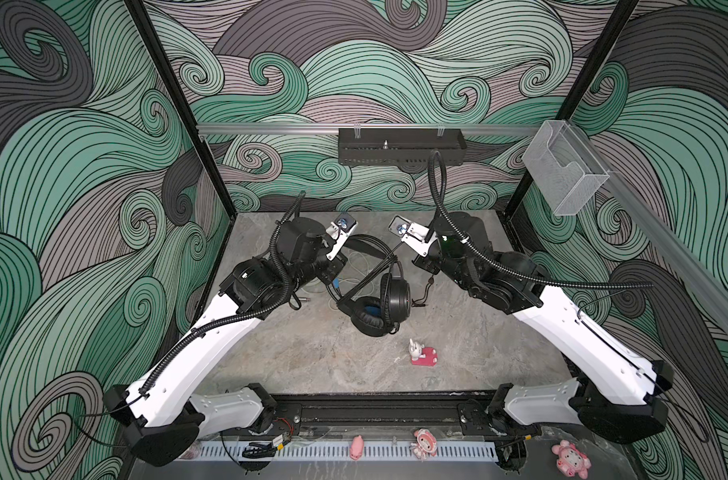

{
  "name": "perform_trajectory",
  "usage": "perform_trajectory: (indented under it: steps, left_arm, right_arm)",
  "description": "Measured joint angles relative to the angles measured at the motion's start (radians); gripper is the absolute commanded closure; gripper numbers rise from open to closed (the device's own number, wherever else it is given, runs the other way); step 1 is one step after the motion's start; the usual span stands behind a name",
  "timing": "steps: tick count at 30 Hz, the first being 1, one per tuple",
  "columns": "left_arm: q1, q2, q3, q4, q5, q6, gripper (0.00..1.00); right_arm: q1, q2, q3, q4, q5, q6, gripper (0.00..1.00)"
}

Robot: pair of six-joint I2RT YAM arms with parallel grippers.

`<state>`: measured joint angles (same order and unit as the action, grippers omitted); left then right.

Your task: Wrap the headphones

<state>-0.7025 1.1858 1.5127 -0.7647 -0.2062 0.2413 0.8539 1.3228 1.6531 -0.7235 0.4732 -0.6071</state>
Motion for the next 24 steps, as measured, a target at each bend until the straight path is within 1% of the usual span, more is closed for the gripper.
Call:
perform_trajectory:
  steps: [7, 12, 19, 24]
  left_arm:
    - [0.000, -0.016, 0.063, -0.001, 0.047, -0.063, 1.00]
    - [0.000, -0.019, 0.133, 0.002, 0.089, -0.109, 1.00]
    - [0.000, -0.018, 0.230, 0.004, 0.151, -0.186, 1.00]
    - [0.000, -0.008, 0.291, 0.013, 0.195, -0.243, 1.00]
  right_arm:
    - [-0.062, -0.057, -0.066, 0.039, -0.105, 0.125, 0.86]
    - [-0.090, -0.105, -0.138, 0.100, -0.205, 0.198, 0.82]
    - [-0.150, -0.180, -0.264, 0.230, -0.381, 0.340, 0.77]
    - [-0.174, -0.208, -0.341, 0.331, -0.487, 0.431, 0.74]
